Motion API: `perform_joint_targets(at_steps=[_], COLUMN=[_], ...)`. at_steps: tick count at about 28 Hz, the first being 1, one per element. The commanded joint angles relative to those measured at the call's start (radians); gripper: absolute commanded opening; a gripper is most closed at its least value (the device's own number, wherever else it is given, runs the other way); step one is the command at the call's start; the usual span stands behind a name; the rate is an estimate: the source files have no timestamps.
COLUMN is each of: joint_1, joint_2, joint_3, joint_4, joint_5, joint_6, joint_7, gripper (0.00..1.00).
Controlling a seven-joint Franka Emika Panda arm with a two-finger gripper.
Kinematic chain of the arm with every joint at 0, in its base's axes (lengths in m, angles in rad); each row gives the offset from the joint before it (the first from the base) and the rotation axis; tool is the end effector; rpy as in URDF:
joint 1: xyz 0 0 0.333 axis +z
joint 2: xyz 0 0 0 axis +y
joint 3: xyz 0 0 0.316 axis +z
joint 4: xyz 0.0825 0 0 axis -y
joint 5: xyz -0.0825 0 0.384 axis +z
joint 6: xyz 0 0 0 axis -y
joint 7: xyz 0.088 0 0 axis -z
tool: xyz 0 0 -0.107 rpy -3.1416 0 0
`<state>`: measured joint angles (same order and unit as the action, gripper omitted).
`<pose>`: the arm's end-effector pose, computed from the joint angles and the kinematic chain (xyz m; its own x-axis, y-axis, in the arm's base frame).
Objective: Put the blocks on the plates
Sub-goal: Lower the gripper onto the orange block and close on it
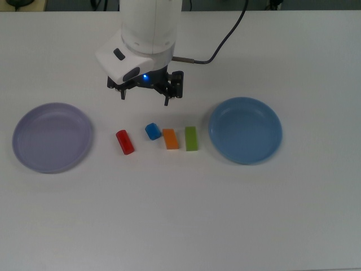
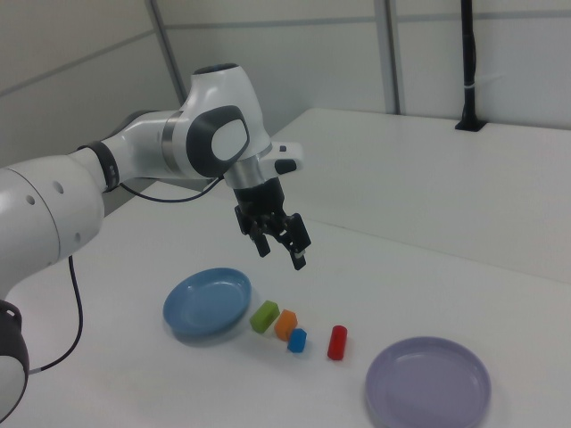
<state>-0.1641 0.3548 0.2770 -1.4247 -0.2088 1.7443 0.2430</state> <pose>0.6627 0.0293 0.4994 0.9943 -0.1067 0.0041 -0.1065 -0.9880 0.1117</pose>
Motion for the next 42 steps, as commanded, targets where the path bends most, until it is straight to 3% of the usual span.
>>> perform_joint_targets(at_steps=[1, 5, 13, 22, 26, 34, 42], joint_1=[0.001, 0.001, 0.003, 0.021, 0.031, 0.063, 0.074], joint_2=[-0.004, 0.010, 0.023, 0.122, 0.130, 0.164, 0.214], joint_3=[-0.010, -0.009, -0.009, -0.002, -0.002, -0.002, -0.004], joint_4=[-0.017, -0.017, -0.017, -0.014, -0.030, -0.031, -0.036], joint_5=[-0.015, -0.015, -0.003, -0.006, -0.007, -0.017, -0.086], joint_6=[0.024, 0.031, 0.031, 0.073, 0.162, 0.176, 0.216], joint_7=[-0.019, -0.039, -0.209, -0.430, -0.452, -0.472, -0.462], gripper=[1.00, 1.00, 1.00, 1.00, 1.00, 1.00, 1.00])
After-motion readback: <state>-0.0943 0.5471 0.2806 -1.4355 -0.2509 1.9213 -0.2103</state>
